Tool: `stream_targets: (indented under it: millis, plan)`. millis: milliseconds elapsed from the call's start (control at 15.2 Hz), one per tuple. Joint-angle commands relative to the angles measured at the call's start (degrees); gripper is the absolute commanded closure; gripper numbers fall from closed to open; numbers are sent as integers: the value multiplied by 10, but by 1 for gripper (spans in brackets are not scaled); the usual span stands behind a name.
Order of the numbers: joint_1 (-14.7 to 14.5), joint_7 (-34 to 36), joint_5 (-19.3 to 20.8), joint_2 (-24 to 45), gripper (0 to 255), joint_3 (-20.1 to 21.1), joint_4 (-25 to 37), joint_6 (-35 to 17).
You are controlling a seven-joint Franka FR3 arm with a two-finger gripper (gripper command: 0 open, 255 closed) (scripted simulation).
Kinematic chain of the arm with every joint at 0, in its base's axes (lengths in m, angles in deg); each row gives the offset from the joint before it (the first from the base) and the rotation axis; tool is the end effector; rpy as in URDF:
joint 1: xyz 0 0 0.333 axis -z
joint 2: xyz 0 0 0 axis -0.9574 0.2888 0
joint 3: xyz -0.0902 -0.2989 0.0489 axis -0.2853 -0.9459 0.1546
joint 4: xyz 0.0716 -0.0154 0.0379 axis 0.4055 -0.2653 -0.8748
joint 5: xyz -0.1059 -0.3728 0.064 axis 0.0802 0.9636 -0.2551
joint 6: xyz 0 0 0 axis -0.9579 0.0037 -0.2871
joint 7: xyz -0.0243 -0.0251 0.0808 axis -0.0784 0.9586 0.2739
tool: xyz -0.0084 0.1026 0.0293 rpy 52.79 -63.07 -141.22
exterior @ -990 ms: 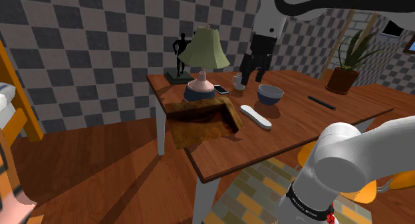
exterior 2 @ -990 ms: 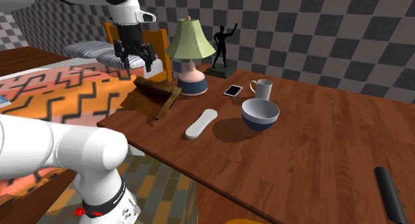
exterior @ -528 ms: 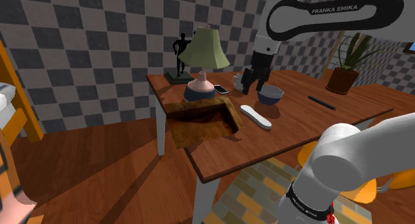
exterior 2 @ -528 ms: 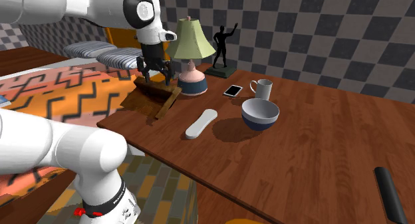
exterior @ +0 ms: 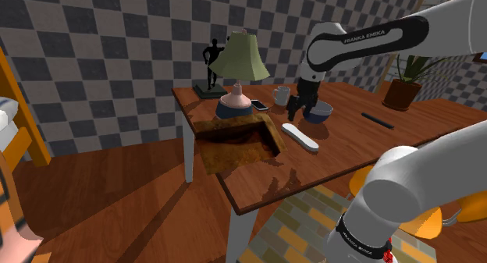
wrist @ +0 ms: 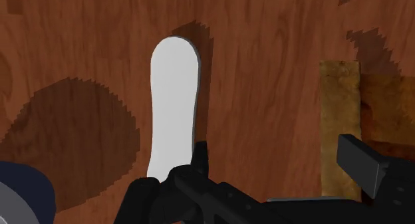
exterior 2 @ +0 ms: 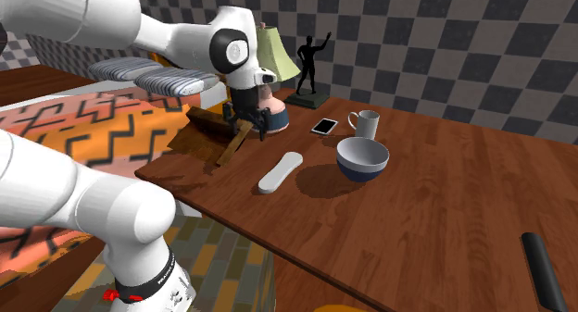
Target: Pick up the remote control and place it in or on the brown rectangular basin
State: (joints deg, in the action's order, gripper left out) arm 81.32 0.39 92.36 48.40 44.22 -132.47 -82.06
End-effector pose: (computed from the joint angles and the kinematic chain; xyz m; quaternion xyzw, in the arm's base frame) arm 0.3342 -0.1795 0.4535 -0.9915 0.1304 -0.0027 0.0016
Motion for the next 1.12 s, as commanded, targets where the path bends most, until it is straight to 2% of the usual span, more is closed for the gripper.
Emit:
stream_targets:
  millis: [0,462,1056]
  plan:
    - [10,-16,10,27,0,-23,-6,-36]
    - [28,-70,15,144,0,-95,3,-150]
    - [23,-83,3,193,0,-111,-22,-222]
